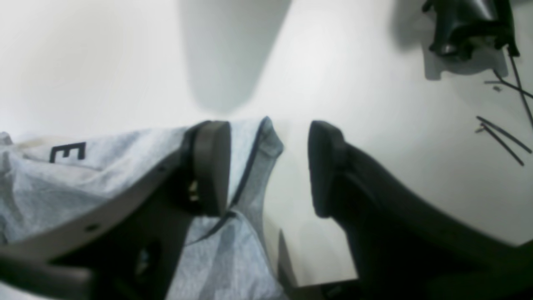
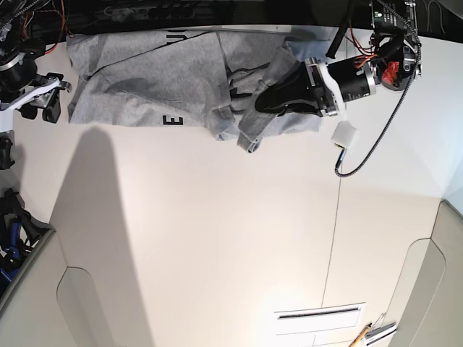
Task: Fold the T-shirt properly
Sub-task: 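Fold the hem edge with the left gripper toward the collar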
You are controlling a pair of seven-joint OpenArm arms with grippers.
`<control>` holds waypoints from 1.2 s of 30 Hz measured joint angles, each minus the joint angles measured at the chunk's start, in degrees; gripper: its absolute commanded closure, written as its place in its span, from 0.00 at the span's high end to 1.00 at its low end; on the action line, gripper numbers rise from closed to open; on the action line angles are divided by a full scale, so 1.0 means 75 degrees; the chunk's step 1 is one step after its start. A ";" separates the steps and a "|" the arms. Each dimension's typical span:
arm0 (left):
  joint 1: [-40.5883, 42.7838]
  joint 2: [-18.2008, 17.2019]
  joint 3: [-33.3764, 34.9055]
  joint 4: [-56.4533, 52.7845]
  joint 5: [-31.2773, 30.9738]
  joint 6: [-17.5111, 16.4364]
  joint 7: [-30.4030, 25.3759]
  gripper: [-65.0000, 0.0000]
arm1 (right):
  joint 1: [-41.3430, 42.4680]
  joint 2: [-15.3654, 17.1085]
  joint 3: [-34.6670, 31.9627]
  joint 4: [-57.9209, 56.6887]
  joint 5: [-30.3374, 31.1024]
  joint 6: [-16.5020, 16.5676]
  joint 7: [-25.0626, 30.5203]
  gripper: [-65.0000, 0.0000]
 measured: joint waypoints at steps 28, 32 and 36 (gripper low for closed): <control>-0.0373 0.0064 0.1087 0.0000 0.0976 0.0000 -0.0729 0.35 | 0.0000 0.0055 -0.0003 0.0000 0.0192 0.0000 0.0000 0.46; -0.0571 0.0038 0.1072 0.0000 0.1367 0.0000 -0.0734 0.35 | 0.0000 0.0513 -0.0017 0.0000 -0.0527 0.0000 0.0000 0.46; -0.0615 0.0023 0.1072 0.0000 0.1533 0.0000 -0.0752 0.35 | -0.0003 0.0953 -0.0006 -0.0041 -0.0583 0.0003 0.0000 0.46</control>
